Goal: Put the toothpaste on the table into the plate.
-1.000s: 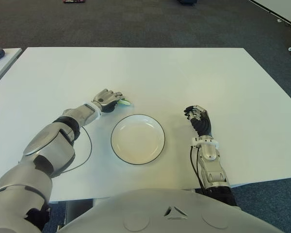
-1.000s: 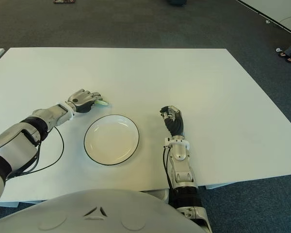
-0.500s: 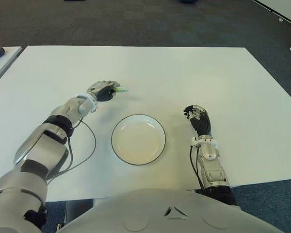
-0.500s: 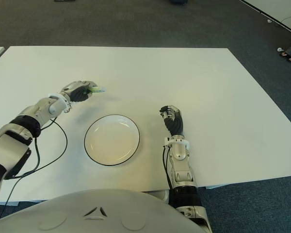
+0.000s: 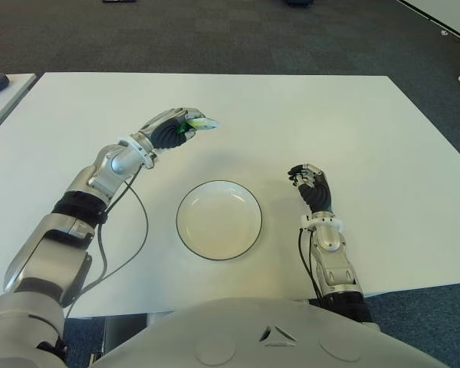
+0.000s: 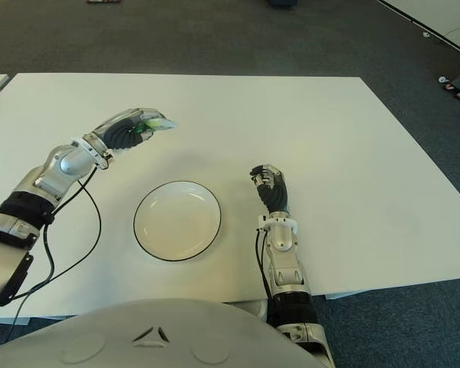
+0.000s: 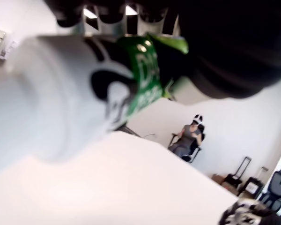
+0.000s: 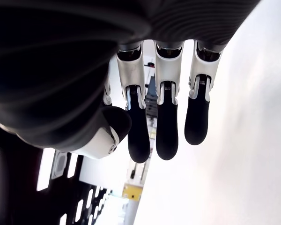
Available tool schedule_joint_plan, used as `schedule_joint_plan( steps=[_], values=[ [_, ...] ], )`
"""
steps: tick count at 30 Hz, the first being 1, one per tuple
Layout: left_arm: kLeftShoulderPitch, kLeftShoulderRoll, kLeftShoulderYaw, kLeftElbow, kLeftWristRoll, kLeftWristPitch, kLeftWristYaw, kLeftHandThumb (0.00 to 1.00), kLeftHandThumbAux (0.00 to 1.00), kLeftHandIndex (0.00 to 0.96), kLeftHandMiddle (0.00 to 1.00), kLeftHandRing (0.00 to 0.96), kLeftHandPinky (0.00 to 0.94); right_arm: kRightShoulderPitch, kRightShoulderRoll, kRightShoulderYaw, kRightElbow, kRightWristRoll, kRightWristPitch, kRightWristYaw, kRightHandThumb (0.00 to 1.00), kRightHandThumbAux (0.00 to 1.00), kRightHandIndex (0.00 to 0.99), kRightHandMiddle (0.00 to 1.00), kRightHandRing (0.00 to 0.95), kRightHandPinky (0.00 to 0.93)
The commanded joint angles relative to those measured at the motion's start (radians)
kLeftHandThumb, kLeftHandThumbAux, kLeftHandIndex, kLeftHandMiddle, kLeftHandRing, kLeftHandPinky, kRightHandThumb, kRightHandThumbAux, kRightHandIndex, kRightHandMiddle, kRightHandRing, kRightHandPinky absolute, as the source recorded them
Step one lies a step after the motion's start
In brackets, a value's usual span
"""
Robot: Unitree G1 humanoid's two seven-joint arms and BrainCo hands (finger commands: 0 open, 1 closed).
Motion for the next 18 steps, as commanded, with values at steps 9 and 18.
schedule_joint_plan(
  steps=[9, 18],
  values=[
    [0.101, 0.002, 0.076, -0.364, -0.132, 0.149, -0.193, 0.849, 0.670, 0.396, 0.531, 0.833, 0.790, -0.014, 0.008, 0.000, 0.017, 0.011, 0.018, 0.011, 0.712, 0.734, 0.421, 0.465, 0.438, 0.421],
    [0.147, -0.010, 0.065, -0.495, -0.152, 0.140, -0.271, 0.849, 0.670, 0.397, 0.531, 0.838, 0.799, -0.017, 0.014, -0.004, 0.012, 0.020, 0.024, 0.014, 0.712, 0.734, 0.421, 0.466, 0.438, 0.439]
  ],
)
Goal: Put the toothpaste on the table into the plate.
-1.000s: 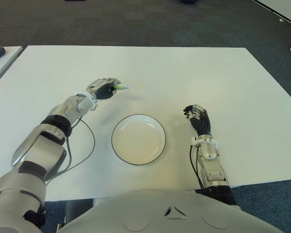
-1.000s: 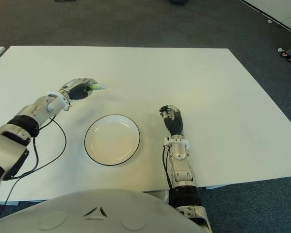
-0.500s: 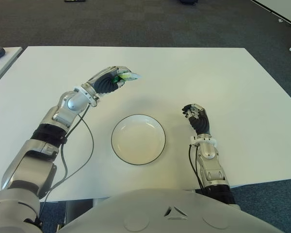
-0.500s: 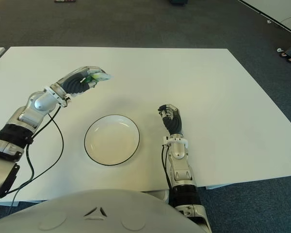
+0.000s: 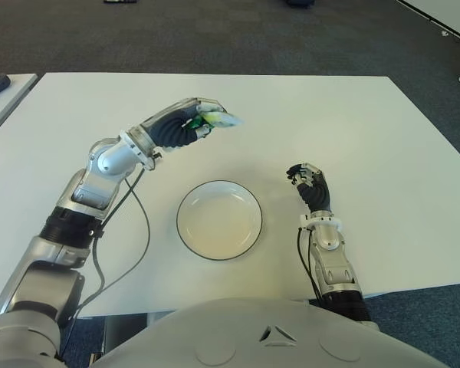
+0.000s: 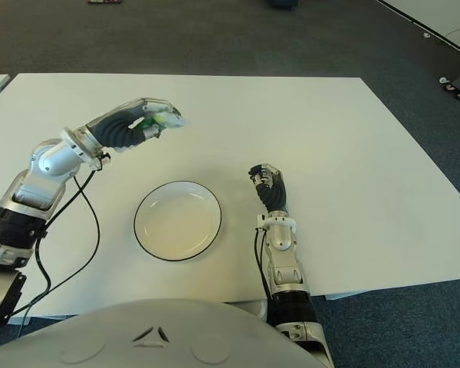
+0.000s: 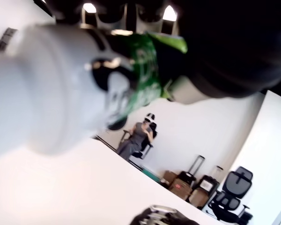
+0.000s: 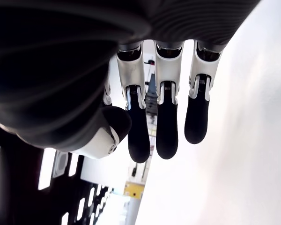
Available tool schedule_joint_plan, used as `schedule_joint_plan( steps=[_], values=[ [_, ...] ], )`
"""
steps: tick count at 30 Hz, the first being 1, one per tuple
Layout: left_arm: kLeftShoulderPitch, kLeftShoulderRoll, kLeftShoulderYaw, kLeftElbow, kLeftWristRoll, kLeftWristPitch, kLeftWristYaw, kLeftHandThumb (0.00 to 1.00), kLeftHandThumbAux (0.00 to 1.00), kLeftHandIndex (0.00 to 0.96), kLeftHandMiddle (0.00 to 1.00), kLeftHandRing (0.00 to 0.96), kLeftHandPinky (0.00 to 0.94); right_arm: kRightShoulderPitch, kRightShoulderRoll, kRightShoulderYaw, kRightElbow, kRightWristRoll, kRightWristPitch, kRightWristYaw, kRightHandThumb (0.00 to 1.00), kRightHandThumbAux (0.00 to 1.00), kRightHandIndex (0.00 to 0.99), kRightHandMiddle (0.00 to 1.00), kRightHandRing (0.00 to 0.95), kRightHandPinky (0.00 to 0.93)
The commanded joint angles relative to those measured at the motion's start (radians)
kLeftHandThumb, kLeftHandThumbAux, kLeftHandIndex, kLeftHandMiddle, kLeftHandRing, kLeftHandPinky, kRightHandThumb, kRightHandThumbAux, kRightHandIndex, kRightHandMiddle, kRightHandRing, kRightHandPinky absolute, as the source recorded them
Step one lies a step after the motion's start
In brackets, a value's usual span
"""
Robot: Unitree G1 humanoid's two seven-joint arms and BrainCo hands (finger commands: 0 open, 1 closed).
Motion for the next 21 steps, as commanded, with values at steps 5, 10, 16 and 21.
schedule_joint_plan(
  steps=[5, 10, 16, 21],
  values=[
    [0.078, -0.010, -0.015, -0.103, -0.016, -0.057, -0.060, 0.849, 0.669, 0.398, 0.532, 0.838, 0.792, -0.010, 0.005, -0.004, 0.006, 0.006, 0.024, 0.005, 0.712, 0.734, 0.422, 0.468, 0.440, 0.431],
    [0.046, 0.013, -0.056, -0.089, 0.041, -0.185, -0.116, 0.850, 0.668, 0.401, 0.538, 0.834, 0.799, -0.007, 0.007, -0.002, 0.000, 0.005, 0.029, 0.005, 0.712, 0.733, 0.422, 0.471, 0.442, 0.436],
    [0.033, -0.014, -0.120, 0.010, 0.192, -0.318, -0.087, 0.851, 0.665, 0.407, 0.548, 0.830, 0.799, -0.006, 0.008, -0.002, -0.005, 0.004, 0.032, 0.004, 0.712, 0.733, 0.422, 0.472, 0.444, 0.441],
    [0.029, -0.022, -0.152, 0.081, 0.379, -0.441, -0.010, 0.852, 0.664, 0.411, 0.559, 0.840, 0.828, -0.005, 0.007, -0.003, -0.007, 0.001, 0.035, 0.002, 0.711, 0.734, 0.421, 0.469, 0.444, 0.440]
  ],
)
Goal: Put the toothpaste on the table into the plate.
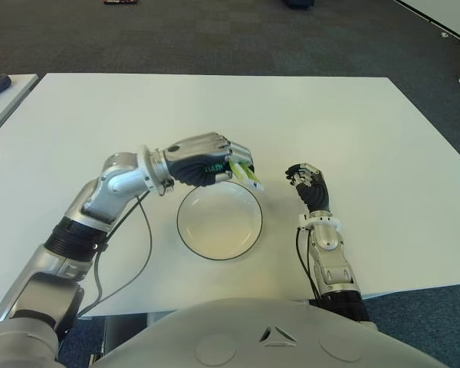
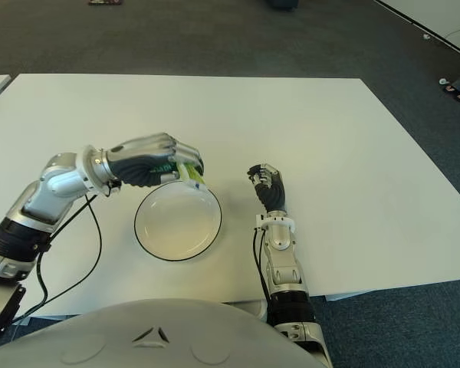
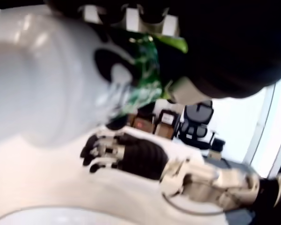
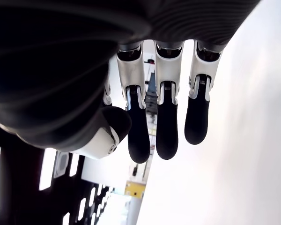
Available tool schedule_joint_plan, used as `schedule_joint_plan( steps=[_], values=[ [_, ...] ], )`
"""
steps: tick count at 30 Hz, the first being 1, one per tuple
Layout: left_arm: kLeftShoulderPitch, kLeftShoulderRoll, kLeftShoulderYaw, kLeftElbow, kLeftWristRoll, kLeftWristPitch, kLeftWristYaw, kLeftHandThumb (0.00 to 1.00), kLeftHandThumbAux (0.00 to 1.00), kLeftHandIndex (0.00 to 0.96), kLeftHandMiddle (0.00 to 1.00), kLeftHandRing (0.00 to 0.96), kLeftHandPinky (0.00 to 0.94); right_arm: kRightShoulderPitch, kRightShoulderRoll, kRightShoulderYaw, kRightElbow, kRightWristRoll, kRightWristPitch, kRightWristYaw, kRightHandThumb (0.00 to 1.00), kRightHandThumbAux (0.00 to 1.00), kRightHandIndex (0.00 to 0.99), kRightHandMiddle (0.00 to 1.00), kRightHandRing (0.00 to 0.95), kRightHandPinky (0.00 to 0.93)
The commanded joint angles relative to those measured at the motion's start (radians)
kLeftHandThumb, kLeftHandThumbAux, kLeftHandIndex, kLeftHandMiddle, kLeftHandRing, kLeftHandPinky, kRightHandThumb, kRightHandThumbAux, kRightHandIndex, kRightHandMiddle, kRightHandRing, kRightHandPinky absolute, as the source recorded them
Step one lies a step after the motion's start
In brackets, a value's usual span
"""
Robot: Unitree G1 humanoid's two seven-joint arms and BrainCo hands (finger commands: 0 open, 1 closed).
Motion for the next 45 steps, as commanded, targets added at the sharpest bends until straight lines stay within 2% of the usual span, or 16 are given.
schedule_joint_plan(
  steps=[1, 7, 12, 14, 22, 29, 45],
  values=[
    [-0.010, -0.005, -0.030, 0.069, 0.179, -0.110, 0.080, 0.852, 0.664, 0.412, 0.561, 0.843, 0.833, -0.005, 0.001, -0.003, -0.001, 0.000, 0.024, 0.001, 0.711, 0.734, 0.421, 0.468, 0.444, 0.438],
    [0.007, -0.003, -0.034, 0.099, 0.425, -0.191, 0.251, 0.854, 0.662, 0.424, 0.587, 0.844, 0.836, -0.002, -0.001, 0.000, 0.000, -0.004, 0.016, -0.001, 0.711, 0.734, 0.421, 0.468, 0.444, 0.442],
    [0.003, -0.002, -0.065, 0.150, 0.608, -0.208, 0.429, 0.851, 0.660, 0.446, 0.507, 0.846, 0.845, 0.000, -0.002, 0.003, -0.001, -0.008, 0.012, -0.002, 0.711, 0.734, 0.422, 0.470, 0.447, 0.445],
    [-0.011, -0.002, -0.101, 0.204, 0.714, -0.194, 0.551, 0.850, 0.660, 0.447, 0.499, 0.847, 0.852, 0.001, -0.001, 0.004, -0.003, -0.010, 0.013, -0.003, 0.711, 0.734, 0.422, 0.470, 0.447, 0.446],
    [-0.016, 0.005, -0.204, 0.285, 0.915, -0.092, 0.822, 0.849, 0.660, 0.448, 0.491, 0.843, 0.849, 0.000, 0.001, 0.003, -0.003, -0.010, 0.017, -0.003, 0.711, 0.734, 0.422, 0.470, 0.447, 0.446],
    [-0.099, 0.015, -0.284, 0.390, 0.946, -0.091, 0.933, 0.848, 0.661, 0.448, 0.490, 0.842, 0.858, -0.001, 0.002, 0.003, -0.005, -0.013, 0.020, -0.004, 0.711, 0.734, 0.422, 0.468, 0.443, 0.439],
    [-0.153, 0.025, -0.384, 0.461, 0.955, -0.035, 1.046, 0.848, 0.660, 0.448, 0.491, 0.848, 0.869, 0.002, 0.002, 0.001, -0.003, -0.006, 0.007, 0.000, 0.710, 0.733, 0.422, 0.471, 0.448, 0.456]
  ],
)
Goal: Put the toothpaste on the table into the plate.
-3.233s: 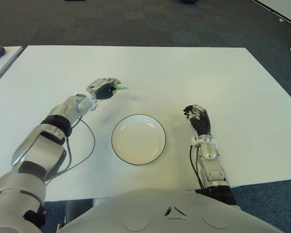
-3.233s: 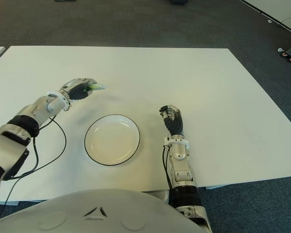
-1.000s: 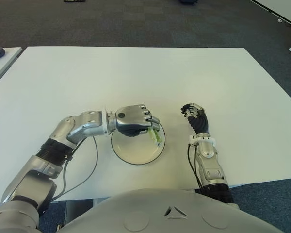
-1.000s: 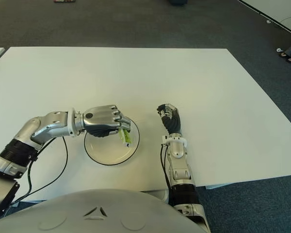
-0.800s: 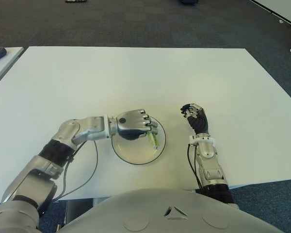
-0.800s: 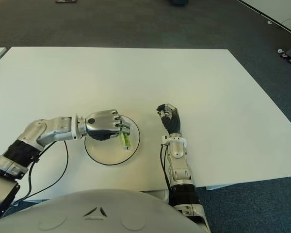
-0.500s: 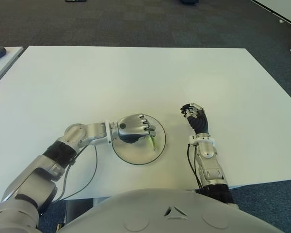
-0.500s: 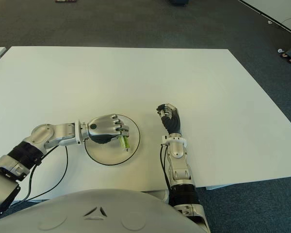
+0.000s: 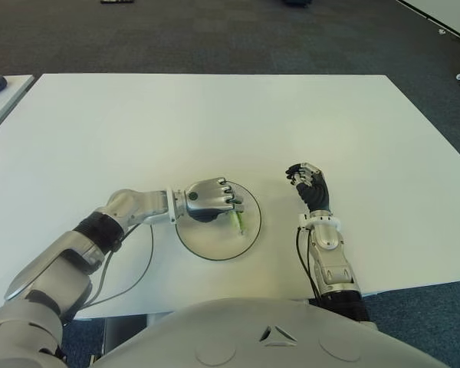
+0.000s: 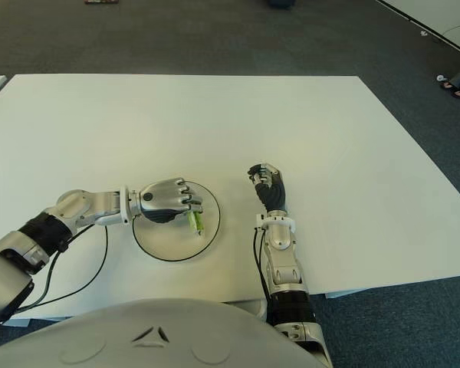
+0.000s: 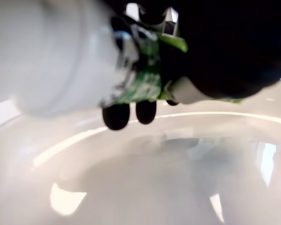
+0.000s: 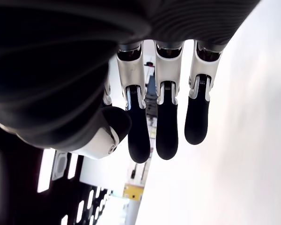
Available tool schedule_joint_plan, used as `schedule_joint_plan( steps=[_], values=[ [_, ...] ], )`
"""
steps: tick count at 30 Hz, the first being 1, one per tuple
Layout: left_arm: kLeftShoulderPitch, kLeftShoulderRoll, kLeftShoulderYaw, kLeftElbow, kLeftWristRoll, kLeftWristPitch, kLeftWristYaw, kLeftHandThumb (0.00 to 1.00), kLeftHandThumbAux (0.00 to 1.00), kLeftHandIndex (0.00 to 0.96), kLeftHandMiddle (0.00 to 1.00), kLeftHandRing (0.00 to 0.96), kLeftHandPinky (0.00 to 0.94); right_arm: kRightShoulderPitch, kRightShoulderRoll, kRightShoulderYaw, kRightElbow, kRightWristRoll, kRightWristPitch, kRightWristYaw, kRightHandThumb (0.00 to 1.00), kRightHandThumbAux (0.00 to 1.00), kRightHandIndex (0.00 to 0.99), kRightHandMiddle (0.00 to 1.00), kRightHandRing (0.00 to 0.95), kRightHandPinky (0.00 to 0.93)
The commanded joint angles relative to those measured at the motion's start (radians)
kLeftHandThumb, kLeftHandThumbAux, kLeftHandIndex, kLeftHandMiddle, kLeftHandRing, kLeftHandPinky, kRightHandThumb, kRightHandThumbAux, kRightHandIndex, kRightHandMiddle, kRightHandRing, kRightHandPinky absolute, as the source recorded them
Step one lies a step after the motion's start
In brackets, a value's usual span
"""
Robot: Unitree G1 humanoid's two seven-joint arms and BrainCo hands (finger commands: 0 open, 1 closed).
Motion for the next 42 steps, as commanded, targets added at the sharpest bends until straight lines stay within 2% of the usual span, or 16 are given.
schedule_joint_plan(
  steps=[1, 5, 11, 13, 16, 19, 23, 24, 25, 26, 27, 28, 30, 31, 34, 42],
  values=[
    [-0.031, 0.011, -0.030, 0.015, 0.021, 0.026, 0.041, 0.847, 0.660, 0.448, 0.491, 0.848, 0.869, 0.000, 0.003, 0.001, 0.001, 0.005, 0.005, 0.003, 0.711, 0.733, 0.422, 0.472, 0.449, 0.457],
    [-0.036, 0.016, -0.050, 0.020, 0.025, 0.047, 0.059, 0.847, 0.660, 0.449, 0.491, 0.847, 0.865, 0.000, 0.004, 0.000, 0.000, 0.006, 0.008, 0.003, 0.711, 0.733, 0.422, 0.473, 0.449, 0.454],
    [-0.028, 0.018, -0.060, 0.026, 0.006, 0.072, 0.054, 0.845, 0.660, 0.448, 0.490, 0.810, 0.796, -0.002, 0.003, -0.002, 0.001, 0.006, 0.011, 0.004, 0.711, 0.733, 0.423, 0.474, 0.449, 0.446],
    [-0.033, 0.026, -0.052, 0.012, -0.011, 0.067, 0.044, 0.843, 0.661, 0.436, 0.554, 0.791, 0.763, -0.004, 0.002, -0.003, 0.005, 0.007, 0.009, 0.004, 0.711, 0.733, 0.423, 0.473, 0.449, 0.444],
    [-0.050, 0.042, -0.034, -0.018, -0.042, 0.049, 0.024, 0.742, 0.688, 0.438, 0.721, 0.785, 0.753, -0.005, 0.000, -0.004, 0.009, 0.007, 0.007, 0.004, 0.711, 0.733, 0.422, 0.473, 0.449, 0.443],
    [-0.051, 0.044, -0.034, -0.020, -0.048, 0.047, 0.029, 0.708, 0.699, 0.439, 0.775, 0.779, 0.744, -0.005, -0.001, -0.005, 0.012, 0.007, 0.004, 0.004, 0.711, 0.733, 0.422, 0.473, 0.449, 0.442],
    [-0.049, 0.046, -0.038, -0.018, -0.056, 0.040, 0.028, 0.695, 0.702, 0.437, 0.765, 0.739, 0.696, -0.005, -0.002, -0.005, 0.017, 0.007, -0.003, 0.004, 0.711, 0.733, 0.421, 0.470, 0.447, 0.443],
    [-0.050, 0.047, -0.039, -0.016, -0.060, 0.037, 0.023, 0.528, 0.620, 0.400, 0.646, 0.616, 0.581, -0.005, -0.002, -0.004, 0.017, 0.007, -0.004, 0.004, 0.711, 0.733, 0.421, 0.469, 0.447, 0.445],
    [-0.055, 0.050, -0.039, -0.016, -0.069, 0.031, 0.001, 0.417, 0.568, 0.375, 0.568, 0.536, 0.506, -0.005, -0.002, -0.004, 0.018, 0.007, -0.006, 0.004, 0.711, 0.733, 0.421, 0.469, 0.447, 0.446],
    [-0.058, 0.052, -0.038, -0.016, -0.075, 0.027, -0.014, 0.339, 0.536, 0.262, 0.411, 0.380, 0.370, -0.005, -0.002, -0.003, 0.018, 0.007, -0.008, 0.004, 0.711, 0.733, 0.421, 0.469, 0.447, 0.446],
    [-0.063, 0.056, -0.037, -0.017, -0.082, 0.023, -0.034, 0.311, 0.525, 0.221, 0.355, 0.323, 0.322, -0.005, -0.003, -0.003, 0.018, 0.006, -0.009, 0.003, 0.711, 0.733, 0.422, 0.468, 0.447, 0.447],
    [-0.066, 0.058, -0.036, -0.019, -0.088, 0.020, -0.047, 0.268, 0.508, 0.141, 0.236, 0.207, 0.211, -0.005, -0.003, -0.003, 0.018, 0.006, -0.011, 0.003, 0.711, 0.733, 0.422, 0.468, 0.447, 0.447],
    [-0.075, 0.061, -0.033, -0.028, -0.103, 0.015, -0.094, 0.217, 0.498, 0.072, 0.123, 0.105, 0.110, -0.005, -0.004, -0.001, 0.017, 0.002, -0.012, 0.003, 0.710, 0.734, 0.422, 0.470, 0.449, 0.453],
    [-0.079, 0.062, -0.032, -0.032, -0.110, 0.014, -0.117, 0.193, 0.497, 0.046, 0.079, 0.067, 0.070, -0.006, -0.005, 0.000, 0.018, 0.001, -0.013, 0.003, 0.710, 0.734, 0.422, 0.471, 0.451, 0.457],
    [-0.084, 0.069, -0.024, -0.051, -0.137, 0.011, -0.184, 0.142, 0.491, 0.015, 0.025, 0.022, 0.022, -0.006, -0.007, 0.001, 0.019, -0.002, -0.015, 0.002, 0.708, 0.734, 0.422, 0.474, 0.455, 0.462],
    [-0.072, 0.082, 0.004, -0.107, -0.176, 0.039, -0.297, 0.089, 0.453, 0.000, 0.001, 0.001, 0.001, -0.008, -0.011, 0.001, 0.021, -0.002, -0.015, 0.006, 0.709, 0.735, 0.423, 0.472, 0.452, 0.451]
  ],
)
